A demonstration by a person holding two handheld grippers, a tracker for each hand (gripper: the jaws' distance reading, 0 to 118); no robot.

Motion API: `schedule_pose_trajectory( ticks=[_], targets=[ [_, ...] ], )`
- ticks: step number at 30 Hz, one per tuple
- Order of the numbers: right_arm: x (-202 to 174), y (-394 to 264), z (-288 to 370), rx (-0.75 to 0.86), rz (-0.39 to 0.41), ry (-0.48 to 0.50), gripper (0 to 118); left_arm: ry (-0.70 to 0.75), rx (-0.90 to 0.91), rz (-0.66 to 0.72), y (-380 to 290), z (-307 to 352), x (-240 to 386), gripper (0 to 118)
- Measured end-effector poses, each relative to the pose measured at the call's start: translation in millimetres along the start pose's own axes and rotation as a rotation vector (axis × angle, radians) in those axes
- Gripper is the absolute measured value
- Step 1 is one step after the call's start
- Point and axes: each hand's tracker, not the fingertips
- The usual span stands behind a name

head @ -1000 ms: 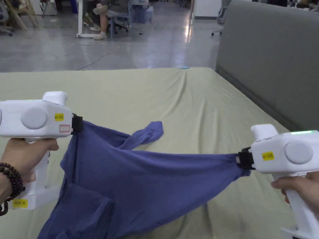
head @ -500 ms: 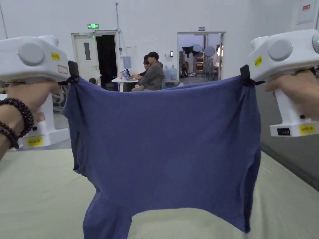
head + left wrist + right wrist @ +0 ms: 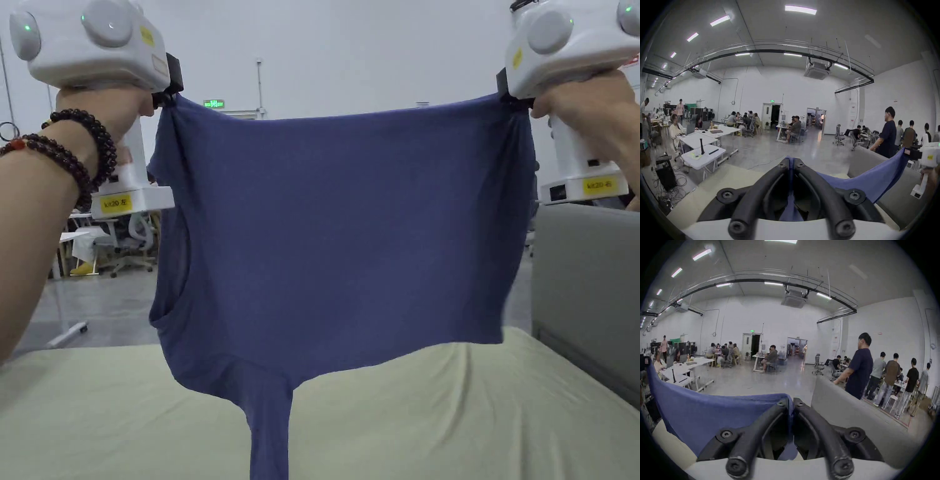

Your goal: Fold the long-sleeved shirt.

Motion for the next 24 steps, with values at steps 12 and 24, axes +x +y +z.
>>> schedule_pose_trajectory(
  ticks=[12, 24],
  targets=[
    [-35.3, -181.2, -52.9, -0.206, -0.005, 0.114, 1, 0.031, -0.196, 0.019, -163.5, -27.4, -43.8, 0],
    [-50.4, -328.1, -58.3, -0.426, -0.032, 0.17, 2, 0.021, -0.424, 0.029, -305.7, -11.1, -72.9, 0]
  ],
)
